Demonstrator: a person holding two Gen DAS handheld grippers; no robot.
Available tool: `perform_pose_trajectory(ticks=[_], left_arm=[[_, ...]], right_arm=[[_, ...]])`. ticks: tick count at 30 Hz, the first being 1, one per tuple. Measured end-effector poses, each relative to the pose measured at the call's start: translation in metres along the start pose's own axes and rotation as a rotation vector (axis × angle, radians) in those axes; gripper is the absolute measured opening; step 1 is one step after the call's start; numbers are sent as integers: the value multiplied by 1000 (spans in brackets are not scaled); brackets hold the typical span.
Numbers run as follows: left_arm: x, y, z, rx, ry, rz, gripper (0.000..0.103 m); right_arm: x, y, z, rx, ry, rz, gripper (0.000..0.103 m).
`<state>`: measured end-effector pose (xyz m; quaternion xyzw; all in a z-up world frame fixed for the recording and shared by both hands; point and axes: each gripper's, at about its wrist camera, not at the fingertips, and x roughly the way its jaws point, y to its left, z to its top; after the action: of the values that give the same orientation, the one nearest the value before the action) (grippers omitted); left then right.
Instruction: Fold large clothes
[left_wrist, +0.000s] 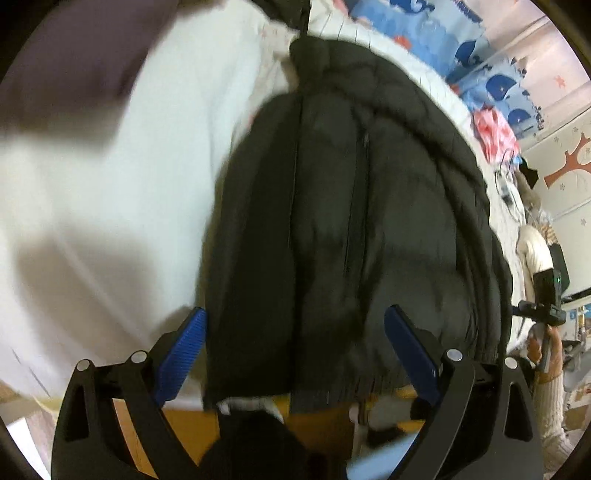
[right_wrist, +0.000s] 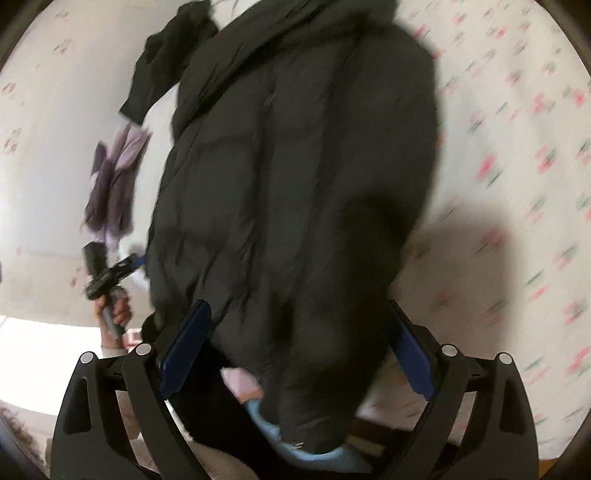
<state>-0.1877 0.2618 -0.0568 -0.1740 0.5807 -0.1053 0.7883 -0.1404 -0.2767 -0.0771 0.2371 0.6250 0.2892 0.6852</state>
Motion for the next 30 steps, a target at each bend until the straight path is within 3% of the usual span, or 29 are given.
perform_pose_trajectory(ticks=[3, 5, 6, 7, 9, 10, 14, 18, 22, 25, 27, 29, 30], left_arm=[[8, -2, -19, 5, 27, 4, 92], [8, 2, -23, -21, 15, 6, 87], [9, 4, -24, -57, 4, 0, 69], [11, 4, -23, -72, 9, -16, 41], [7, -1, -20, -99, -8, -37, 26], [5, -8, -18, -87, -22, -20, 19], [-25, -33, -6, -58, -101, -22, 13], [-76, -62, 5, -47, -194, -132, 13], [-119, -90, -1, -3, -249, -250, 13], [-142, -105, -25, 65, -235, -309, 13], [-143, -109, -51, 142, -180, -315, 13], [-136, -105, -74, 214, -111, -308, 14], [-124, -99, -94, 270, -44, -284, 20]], right_arm=[[14, 6, -19, -16, -3, 3, 90], [14, 8, -27, -22, -70, 26, 86], [11, 5, -31, -13, -96, 44, 67], [9, 6, -32, 3, -135, 60, 39], [3, 11, -28, 11, -202, 94, 17], [-3, 14, -23, 7, -228, 117, 12], [-49, 51, -5, -65, -406, 229, 9], [-117, 93, 10, -146, -541, 277, 8], [-189, 112, 0, -205, -630, 308, 8], [-222, 107, -29, -237, -651, 288, 8], [-234, 91, -55, -242, -633, 249, 8], [-233, 62, -85, -228, -547, 206, 10], [-231, 46, -97, -212, -498, 166, 15]])
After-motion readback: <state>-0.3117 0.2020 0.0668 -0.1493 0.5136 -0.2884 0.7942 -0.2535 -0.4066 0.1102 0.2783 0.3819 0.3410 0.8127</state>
